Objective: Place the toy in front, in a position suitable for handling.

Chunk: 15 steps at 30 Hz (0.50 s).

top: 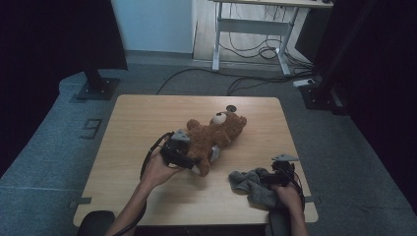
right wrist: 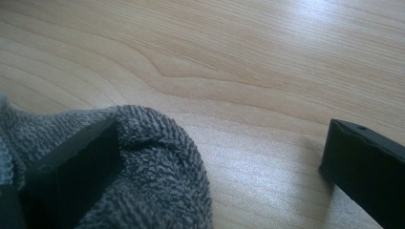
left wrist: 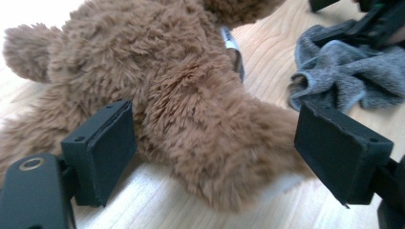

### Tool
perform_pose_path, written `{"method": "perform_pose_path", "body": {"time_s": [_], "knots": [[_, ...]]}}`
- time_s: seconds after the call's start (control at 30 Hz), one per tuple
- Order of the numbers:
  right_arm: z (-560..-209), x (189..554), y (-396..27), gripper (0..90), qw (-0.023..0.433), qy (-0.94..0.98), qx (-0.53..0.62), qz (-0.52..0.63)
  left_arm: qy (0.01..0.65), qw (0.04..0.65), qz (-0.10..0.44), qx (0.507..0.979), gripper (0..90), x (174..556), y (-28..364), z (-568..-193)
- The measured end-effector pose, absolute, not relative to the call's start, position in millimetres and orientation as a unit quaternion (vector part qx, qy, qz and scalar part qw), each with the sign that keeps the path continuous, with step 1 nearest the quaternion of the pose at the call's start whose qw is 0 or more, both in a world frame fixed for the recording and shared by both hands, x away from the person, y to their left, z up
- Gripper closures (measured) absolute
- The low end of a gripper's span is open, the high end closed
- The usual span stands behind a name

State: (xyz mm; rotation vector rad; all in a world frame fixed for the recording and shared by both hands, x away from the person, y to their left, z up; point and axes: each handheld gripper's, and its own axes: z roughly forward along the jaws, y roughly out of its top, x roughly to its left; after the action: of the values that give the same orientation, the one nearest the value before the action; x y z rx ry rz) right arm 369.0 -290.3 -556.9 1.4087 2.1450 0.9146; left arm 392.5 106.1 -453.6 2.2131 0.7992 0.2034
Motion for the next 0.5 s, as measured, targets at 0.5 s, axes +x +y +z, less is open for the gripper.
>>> {"method": "perform_pose_path", "body": {"time_s": [0.5], "knots": [[-546,370,-289,5.4,0.211,0.785,0.502,0.297,0.319,0.343,0.045,0.882,36.7,398,92,-492]]}}
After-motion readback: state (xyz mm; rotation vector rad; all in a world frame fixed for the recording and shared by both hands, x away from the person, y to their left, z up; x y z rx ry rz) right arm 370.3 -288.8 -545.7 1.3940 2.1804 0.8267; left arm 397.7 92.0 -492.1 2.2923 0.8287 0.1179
